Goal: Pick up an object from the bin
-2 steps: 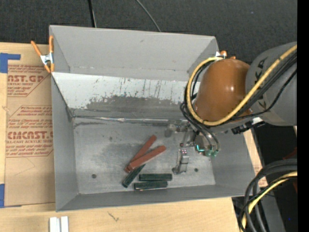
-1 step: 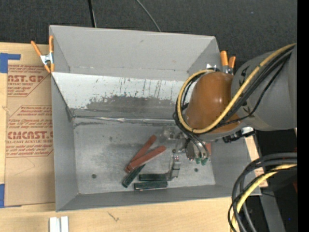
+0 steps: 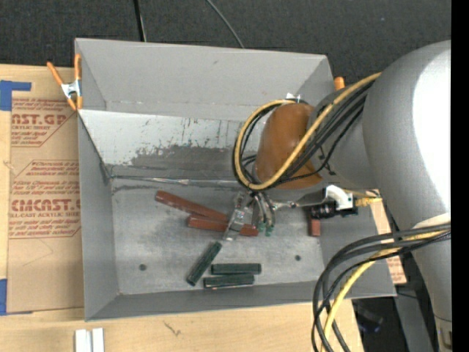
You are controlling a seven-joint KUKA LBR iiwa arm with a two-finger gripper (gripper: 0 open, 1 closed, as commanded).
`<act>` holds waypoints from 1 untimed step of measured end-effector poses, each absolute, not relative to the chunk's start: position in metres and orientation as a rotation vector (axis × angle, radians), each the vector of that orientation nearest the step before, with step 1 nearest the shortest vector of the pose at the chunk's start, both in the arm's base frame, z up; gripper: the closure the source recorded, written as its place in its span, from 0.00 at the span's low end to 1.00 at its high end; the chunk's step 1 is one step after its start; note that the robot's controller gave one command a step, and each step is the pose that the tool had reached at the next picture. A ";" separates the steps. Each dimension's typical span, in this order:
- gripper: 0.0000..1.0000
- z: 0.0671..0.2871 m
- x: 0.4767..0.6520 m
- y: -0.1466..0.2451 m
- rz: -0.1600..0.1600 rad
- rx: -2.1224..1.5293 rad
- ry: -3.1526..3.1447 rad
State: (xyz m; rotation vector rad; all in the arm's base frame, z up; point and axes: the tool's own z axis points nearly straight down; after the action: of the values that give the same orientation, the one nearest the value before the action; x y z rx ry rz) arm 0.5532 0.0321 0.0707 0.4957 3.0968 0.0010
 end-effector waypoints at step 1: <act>1.00 0.071 0.553 0.032 0.001 0.496 3.097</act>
Offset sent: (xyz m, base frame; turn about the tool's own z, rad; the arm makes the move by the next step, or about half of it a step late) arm -0.0261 -0.0289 0.1795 -0.0435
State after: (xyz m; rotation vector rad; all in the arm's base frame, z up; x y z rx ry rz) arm 0.5531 0.0321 0.0707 0.4958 3.0969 0.0009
